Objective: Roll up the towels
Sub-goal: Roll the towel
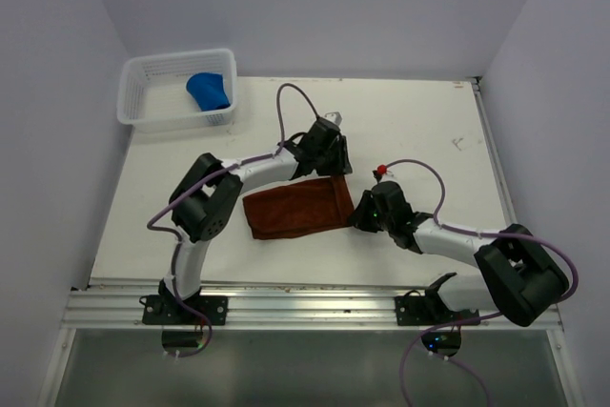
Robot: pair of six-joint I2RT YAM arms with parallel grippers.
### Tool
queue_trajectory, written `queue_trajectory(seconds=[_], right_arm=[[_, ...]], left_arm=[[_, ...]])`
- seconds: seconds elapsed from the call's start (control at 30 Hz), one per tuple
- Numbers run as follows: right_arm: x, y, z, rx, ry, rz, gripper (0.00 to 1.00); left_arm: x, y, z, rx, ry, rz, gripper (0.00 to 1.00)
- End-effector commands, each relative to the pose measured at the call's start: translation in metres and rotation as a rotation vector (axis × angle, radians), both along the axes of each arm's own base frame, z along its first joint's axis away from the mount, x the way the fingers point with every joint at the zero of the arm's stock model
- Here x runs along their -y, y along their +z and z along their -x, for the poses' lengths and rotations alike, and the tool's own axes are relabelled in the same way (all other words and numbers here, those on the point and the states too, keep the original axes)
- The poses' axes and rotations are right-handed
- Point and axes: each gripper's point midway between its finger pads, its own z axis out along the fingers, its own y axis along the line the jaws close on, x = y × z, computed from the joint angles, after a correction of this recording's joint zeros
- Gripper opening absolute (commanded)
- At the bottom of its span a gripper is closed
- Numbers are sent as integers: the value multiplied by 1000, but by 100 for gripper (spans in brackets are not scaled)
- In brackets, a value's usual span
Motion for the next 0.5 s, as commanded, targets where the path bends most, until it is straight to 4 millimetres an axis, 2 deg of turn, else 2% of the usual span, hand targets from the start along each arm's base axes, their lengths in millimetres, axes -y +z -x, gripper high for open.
queue_trajectory(seconds=[0.0,0.27,0.3,0.47], right_arm=[[5,6,-5,38,-4,63,0],[4,14,-4,103,25,212,0],[-3,19,-3,121,46,225,0],[-2,20,1,137,52,329,0]], left_arm=[[-6,-7,-2,30,-4,-96,46],[-17,-18,2,31,16,-144,46],[-21,-21,3,29,23,-150,46],[-28,-16,4,46,53,-151,46]])
